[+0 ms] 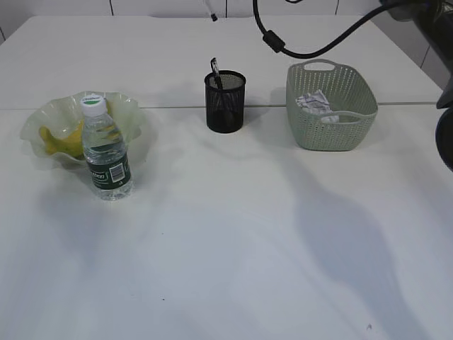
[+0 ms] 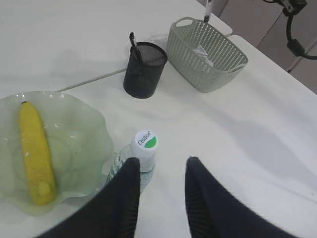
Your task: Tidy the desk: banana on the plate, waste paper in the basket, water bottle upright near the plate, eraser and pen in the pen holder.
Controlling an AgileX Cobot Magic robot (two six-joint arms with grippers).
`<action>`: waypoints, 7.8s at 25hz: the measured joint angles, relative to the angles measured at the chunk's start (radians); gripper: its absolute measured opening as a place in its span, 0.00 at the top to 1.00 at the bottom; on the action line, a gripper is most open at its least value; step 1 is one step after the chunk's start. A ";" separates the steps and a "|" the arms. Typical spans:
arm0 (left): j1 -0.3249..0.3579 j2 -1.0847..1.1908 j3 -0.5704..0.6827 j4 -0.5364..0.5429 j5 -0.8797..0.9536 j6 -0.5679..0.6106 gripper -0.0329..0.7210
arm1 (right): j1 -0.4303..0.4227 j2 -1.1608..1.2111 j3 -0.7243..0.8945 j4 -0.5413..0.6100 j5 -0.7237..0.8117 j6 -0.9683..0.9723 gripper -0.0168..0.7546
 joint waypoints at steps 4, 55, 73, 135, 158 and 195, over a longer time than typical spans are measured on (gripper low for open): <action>0.000 0.000 0.000 0.000 0.002 0.000 0.67 | -0.007 0.035 0.000 0.048 -0.041 -0.039 0.93; 0.000 0.000 0.000 0.000 0.002 -0.002 0.67 | -0.046 0.359 0.000 0.328 -0.365 -0.161 0.93; 0.000 0.000 0.000 0.000 0.002 -0.002 0.67 | -0.046 0.381 0.000 0.302 -0.392 -0.144 0.93; 0.000 0.000 0.000 -0.137 -0.160 0.115 0.67 | -0.122 -0.052 -0.070 -0.661 0.130 0.994 0.66; 0.000 0.000 0.000 -0.263 -0.266 0.181 0.67 | -0.185 -0.131 -0.070 -1.131 0.062 1.193 0.67; -0.139 -0.192 0.095 -0.180 -1.102 0.209 0.67 | -0.072 -0.450 0.105 -1.365 0.145 1.254 0.75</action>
